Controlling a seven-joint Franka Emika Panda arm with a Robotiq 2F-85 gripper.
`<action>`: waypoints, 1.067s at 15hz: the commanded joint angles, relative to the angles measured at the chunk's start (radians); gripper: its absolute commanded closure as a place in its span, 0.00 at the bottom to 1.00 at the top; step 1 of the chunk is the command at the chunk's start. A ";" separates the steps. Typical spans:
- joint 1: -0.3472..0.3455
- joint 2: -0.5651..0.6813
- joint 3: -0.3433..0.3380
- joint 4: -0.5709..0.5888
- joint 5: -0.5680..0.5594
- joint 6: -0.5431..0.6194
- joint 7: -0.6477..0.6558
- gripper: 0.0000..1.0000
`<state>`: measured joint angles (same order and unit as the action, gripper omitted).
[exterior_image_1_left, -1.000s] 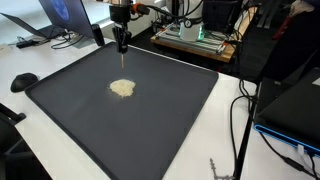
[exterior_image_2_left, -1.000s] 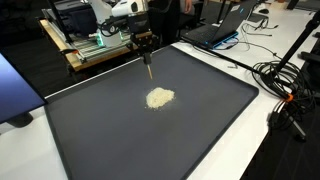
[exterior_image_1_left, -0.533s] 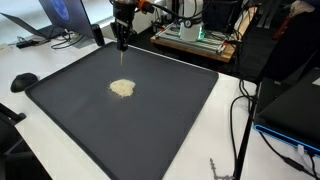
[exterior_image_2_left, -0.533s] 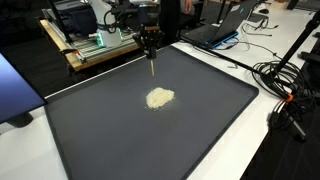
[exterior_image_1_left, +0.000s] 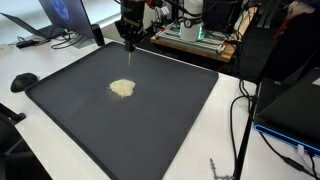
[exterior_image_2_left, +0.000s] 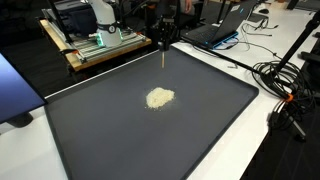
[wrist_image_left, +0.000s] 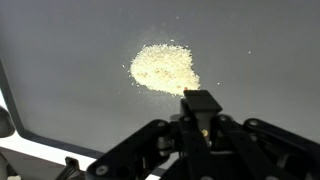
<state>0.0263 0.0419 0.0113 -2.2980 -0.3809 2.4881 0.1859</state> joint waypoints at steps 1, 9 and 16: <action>0.023 0.084 0.015 0.126 -0.032 -0.126 -0.032 0.97; 0.072 0.325 0.007 0.458 -0.068 -0.414 -0.114 0.97; 0.096 0.552 -0.003 0.779 -0.089 -0.632 -0.271 0.97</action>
<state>0.0888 0.4869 0.0264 -1.6757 -0.4298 1.9572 -0.0274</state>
